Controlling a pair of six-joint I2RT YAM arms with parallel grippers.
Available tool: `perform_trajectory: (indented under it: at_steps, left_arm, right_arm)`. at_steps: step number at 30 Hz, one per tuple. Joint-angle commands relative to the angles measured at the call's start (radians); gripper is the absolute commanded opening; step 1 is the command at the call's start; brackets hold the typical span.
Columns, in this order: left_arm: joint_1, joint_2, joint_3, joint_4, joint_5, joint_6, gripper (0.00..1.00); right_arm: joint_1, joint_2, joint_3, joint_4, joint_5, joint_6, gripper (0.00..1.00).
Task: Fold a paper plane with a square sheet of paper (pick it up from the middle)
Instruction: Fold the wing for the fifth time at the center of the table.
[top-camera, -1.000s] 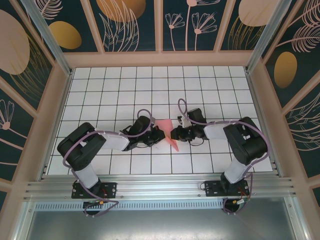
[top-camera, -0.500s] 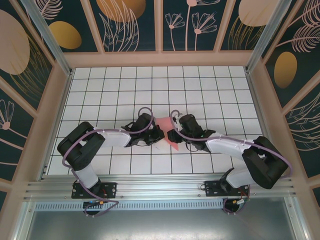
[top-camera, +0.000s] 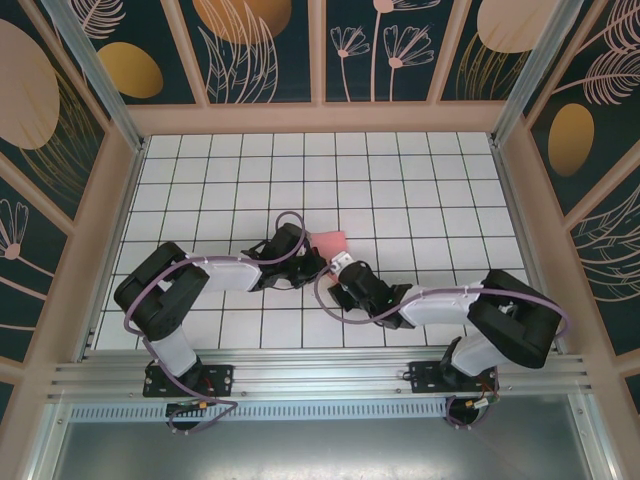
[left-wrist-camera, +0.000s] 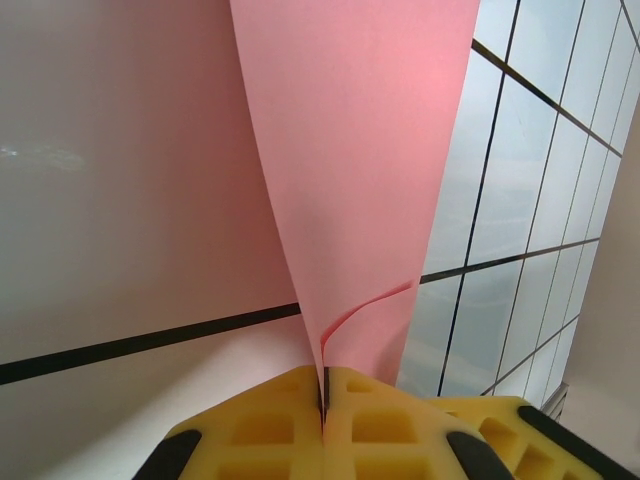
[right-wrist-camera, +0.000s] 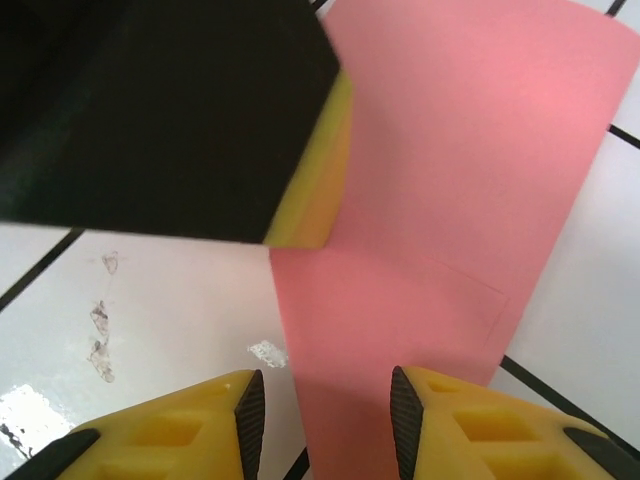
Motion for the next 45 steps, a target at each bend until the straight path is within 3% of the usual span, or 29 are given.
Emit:
perform_trajectory:
  at_steps: [1,9,28,34,40,45]
  left_arm:
    - [0.007,0.011,0.029,-0.029,0.017,0.023,0.03]
    - [0.007,0.021,0.035,-0.034,0.022,0.026,0.03]
    - [0.007,0.003,0.027,-0.042,0.005,0.027,0.10]
    - [0.019,-0.068,0.013,-0.073,-0.053,0.029,0.43]
    - [0.032,-0.177,-0.046,-0.079,-0.152,0.017,0.60]
    - [0.034,-0.233,-0.087,-0.058,-0.192,0.012,0.64]
  right_arm:
    - [0.024,0.032,-0.012,0.106,0.055,-0.103,0.41]
    - [0.039,0.104,-0.024,0.177,0.143,-0.173,0.36]
    - [0.032,0.159,-0.025,0.184,0.149,-0.103,0.03]
    - [0.000,0.130,-0.040,0.185,0.047,-0.031,0.00]
    - [-0.103,0.075,-0.067,0.234,-0.219,0.091,0.00]
    - [-0.183,0.052,-0.102,0.321,-0.415,0.181,0.00]
